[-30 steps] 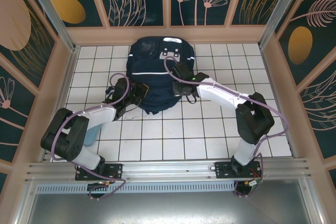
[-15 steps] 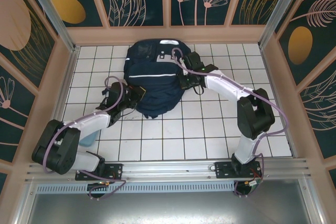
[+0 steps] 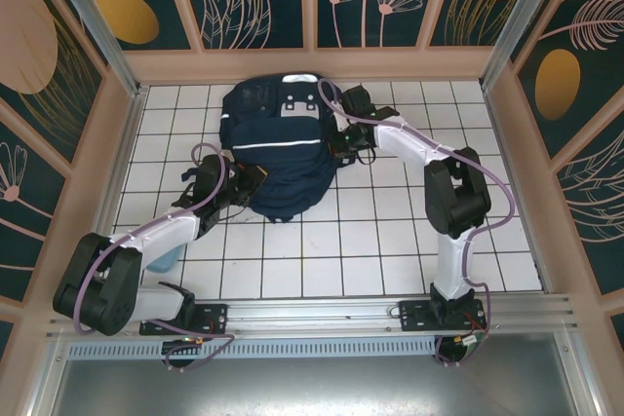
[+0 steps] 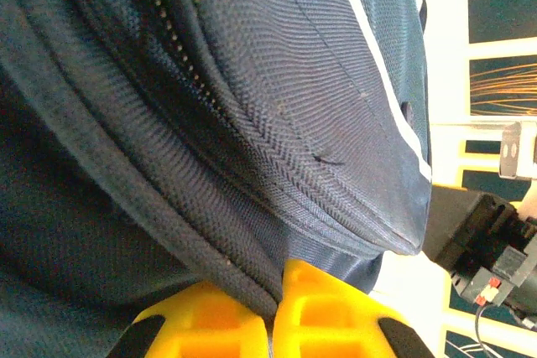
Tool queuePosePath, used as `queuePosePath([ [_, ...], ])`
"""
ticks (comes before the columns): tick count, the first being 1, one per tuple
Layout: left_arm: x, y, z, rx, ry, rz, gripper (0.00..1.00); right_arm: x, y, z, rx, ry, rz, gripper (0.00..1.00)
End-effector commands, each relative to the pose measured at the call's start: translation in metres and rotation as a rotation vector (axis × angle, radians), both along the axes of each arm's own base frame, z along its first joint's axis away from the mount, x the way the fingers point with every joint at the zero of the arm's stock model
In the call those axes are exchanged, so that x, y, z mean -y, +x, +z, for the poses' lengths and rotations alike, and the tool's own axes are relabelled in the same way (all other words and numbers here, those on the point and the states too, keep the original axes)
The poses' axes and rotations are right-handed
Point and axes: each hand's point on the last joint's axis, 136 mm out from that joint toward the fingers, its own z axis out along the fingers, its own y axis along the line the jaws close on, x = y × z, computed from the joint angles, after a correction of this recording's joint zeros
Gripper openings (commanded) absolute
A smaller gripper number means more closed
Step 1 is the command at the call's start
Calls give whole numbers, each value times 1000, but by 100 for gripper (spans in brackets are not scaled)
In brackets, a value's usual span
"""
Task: Pack books, pencil case, and school supplies into a backpack
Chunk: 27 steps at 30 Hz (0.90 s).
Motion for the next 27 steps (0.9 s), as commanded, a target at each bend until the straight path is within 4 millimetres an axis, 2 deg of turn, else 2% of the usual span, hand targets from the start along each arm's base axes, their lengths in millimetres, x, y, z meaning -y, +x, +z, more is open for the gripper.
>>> queuePosePath([
  [1, -31, -24, -37, -128, 130, 24, 0, 93, 95, 35, 281, -176, -332, 0],
  [4, -27, -19, -28, -100, 137, -1, 0, 78, 84, 34, 250, -137, -263, 0],
  [6, -27, -16, -21, -79, 153, -16, 0, 71, 63, 31, 207, -121, -221, 0],
  [9, -27, -15, -15, -64, 189, -40, 0, 68, 19, 31, 163, -114, -183, 0],
  [11, -28, -15, -16, -68, 210, -48, 0, 68, -11, 36, 139, -91, -179, 0],
  [14, -31, -15, -20, -77, 229, -38, 0, 72, -53, 30, 73, -51, -190, 0],
  [17, -36, -15, -22, -86, 247, -19, 0, 89, -74, 12, 40, -92, -216, 0],
  [20, -40, -16, -25, -97, 261, -3, 0, 110, -73, -2, 77, -241, -201, 0],
  [24, -42, -16, -27, -104, 269, 5, 0, 135, -42, 6, 133, -349, -257, 0],
  [27, -42, -15, -22, -85, 273, 1, 0, 138, -27, 17, 143, -353, -284, 13],
])
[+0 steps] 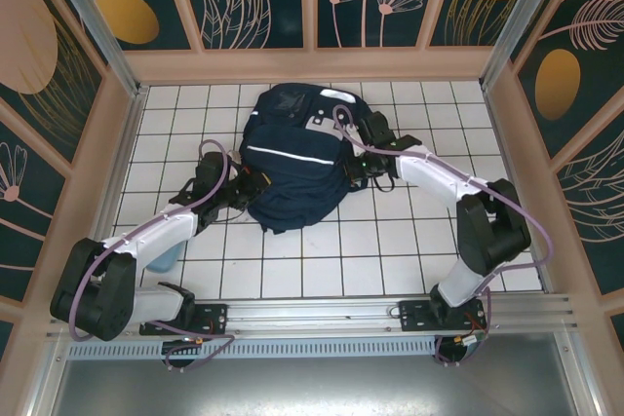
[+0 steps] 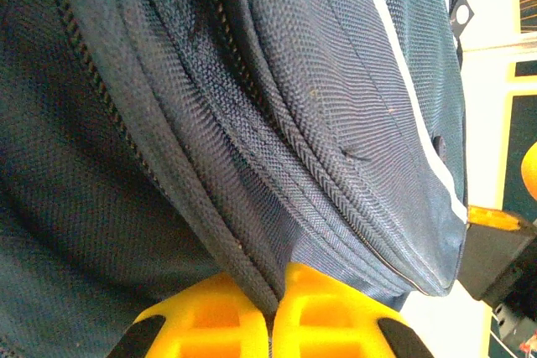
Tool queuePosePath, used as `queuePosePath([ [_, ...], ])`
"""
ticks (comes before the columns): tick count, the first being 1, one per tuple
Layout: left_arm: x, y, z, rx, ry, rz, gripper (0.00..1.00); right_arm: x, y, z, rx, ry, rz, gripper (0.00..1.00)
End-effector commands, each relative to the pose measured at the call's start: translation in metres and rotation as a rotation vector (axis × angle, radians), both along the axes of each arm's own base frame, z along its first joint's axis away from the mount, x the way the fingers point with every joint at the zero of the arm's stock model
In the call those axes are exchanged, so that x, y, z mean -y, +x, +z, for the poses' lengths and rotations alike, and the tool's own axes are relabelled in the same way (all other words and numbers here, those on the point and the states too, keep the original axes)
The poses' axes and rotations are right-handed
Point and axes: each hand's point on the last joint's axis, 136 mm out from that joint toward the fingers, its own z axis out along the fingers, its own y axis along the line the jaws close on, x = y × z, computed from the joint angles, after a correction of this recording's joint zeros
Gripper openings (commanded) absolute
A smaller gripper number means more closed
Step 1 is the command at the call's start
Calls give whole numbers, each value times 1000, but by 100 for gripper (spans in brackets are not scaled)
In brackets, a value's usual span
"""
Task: Pack books, pencil case, and school supplies into a backpack
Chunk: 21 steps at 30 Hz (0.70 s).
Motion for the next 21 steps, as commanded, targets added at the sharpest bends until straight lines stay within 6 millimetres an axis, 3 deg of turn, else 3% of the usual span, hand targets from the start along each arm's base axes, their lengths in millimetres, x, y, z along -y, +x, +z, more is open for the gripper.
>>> queuePosePath([
  [1, -50, 5, -17, -21, 181, 163, 0, 88, 44, 15, 99, -259, -258, 16],
  [6, -42, 7, 3, 36, 159, 115, 21, 64, 39, 47, 144, -69, -245, 45],
  [8, -40, 7, 6, 41, 155, 102, 25, 63, 36, 63, 183, -3, -265, 46],
  [12, -38, 8, 8, 35, 156, 89, 44, 55, 30, 81, 200, 85, -260, 51],
  [18, -43, 12, 23, 61, 174, 114, 65, 18, 21, 79, 91, 260, -203, 54],
  [21, -53, 15, 31, 86, 230, 138, 69, -5, 20, 79, 10, 413, -230, 49],
])
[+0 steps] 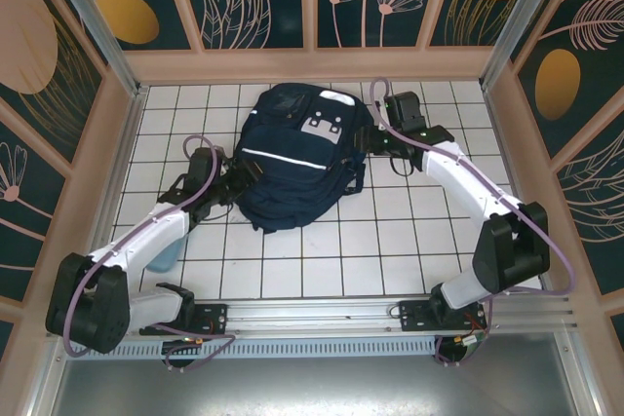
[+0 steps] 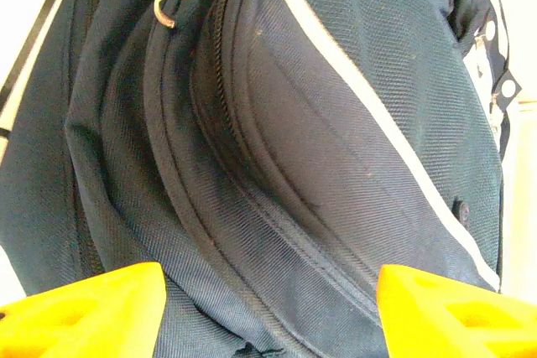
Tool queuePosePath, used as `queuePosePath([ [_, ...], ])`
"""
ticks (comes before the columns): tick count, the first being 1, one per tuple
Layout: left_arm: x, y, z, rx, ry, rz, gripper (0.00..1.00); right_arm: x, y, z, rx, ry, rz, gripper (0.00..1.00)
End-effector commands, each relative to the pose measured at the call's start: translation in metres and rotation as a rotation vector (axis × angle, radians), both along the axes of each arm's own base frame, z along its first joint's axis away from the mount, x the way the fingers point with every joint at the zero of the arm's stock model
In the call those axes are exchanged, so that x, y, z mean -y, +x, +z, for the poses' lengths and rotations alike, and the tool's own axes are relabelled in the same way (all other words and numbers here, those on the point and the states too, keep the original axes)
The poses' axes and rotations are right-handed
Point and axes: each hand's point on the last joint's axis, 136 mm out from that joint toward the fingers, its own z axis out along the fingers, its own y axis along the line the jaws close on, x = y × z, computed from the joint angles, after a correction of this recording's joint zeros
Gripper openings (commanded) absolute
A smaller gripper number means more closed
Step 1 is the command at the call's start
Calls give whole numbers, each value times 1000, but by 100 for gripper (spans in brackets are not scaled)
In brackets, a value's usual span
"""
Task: Pack books, pencil case, and school supplies into a backpack
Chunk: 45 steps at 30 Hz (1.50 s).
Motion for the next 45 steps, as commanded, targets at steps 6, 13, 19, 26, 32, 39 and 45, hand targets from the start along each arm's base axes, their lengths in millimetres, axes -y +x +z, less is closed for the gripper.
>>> queuePosePath([
  [6, -10, 14, 33, 94, 98, -5, 71, -59, -6, -12, -256, 442, -107, 27],
  [13, -17, 27, 44, 141, 188, -11, 76, -65, -14, -41, -421, 547, -274, 25],
  [19, -23, 43, 40, 141, 214, 1, 78, -75, -19, -57, -487, 559, -284, 22],
  [26, -32, 60, 25, 131, 237, 18, 79, -80, -21, -79, -535, 534, -308, 20],
  [32, -24, 72, 8, 115, 221, -31, 80, -81, -16, -84, -530, 527, -315, 20],
  [39, 6, 79, -4, 112, 103, -160, 80, -83, -7, -88, -523, 540, -327, 15],
  [45, 27, 70, -13, 93, 26, -273, 79, -99, 12, -67, -412, 616, -224, 18],
])
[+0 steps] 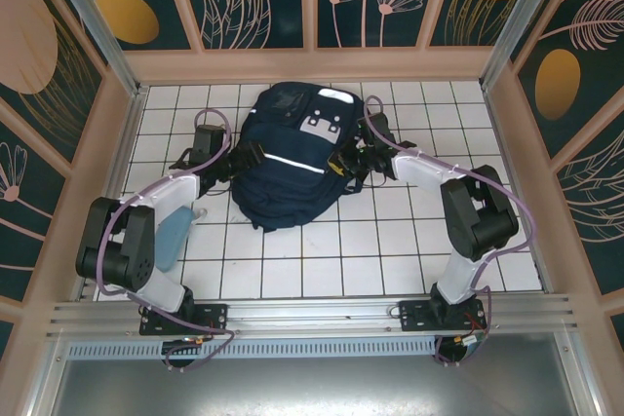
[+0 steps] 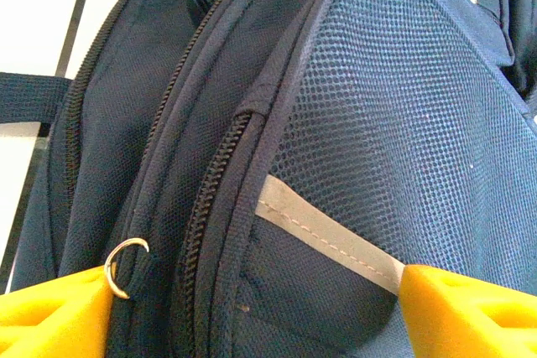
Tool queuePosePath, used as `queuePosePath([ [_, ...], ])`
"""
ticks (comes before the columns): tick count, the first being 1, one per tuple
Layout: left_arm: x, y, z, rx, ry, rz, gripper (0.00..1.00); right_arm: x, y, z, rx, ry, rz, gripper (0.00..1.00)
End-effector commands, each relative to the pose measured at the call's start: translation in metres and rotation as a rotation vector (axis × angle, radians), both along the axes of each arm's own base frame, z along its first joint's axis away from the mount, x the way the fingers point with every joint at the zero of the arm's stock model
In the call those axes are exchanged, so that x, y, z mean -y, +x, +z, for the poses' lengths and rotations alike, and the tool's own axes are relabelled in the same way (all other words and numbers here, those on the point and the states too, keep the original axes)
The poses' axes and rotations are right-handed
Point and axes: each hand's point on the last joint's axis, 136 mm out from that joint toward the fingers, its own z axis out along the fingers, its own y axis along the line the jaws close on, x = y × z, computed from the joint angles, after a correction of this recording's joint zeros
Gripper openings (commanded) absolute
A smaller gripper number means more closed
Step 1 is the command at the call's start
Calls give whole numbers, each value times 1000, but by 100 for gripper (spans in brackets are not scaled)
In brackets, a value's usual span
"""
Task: Pack books, pencil case, and school supplies into a backpack
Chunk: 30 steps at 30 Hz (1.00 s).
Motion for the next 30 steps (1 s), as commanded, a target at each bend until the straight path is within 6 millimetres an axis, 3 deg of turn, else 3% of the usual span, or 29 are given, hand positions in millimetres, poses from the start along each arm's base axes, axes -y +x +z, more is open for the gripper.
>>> queuePosePath([
  [1, 33, -3, 15, 38, -107, -158, 78, -17, 26, 24, 165, 66, 28, 18],
  [7, 44, -13, 20, 42, -150, -231, 77, -25, 31, 49, 284, 108, 79, 21],
  [16, 46, -13, 23, 43, -175, -231, 74, -14, 19, 56, 263, 101, 36, 1],
  [22, 45, -9, 21, 40, -201, -190, 73, 8, -20, 24, 90, 14, 22, 0],
  [30, 43, -6, 14, 27, -223, -144, 70, -11, -70, 28, -4, 121, 68, 2],
])
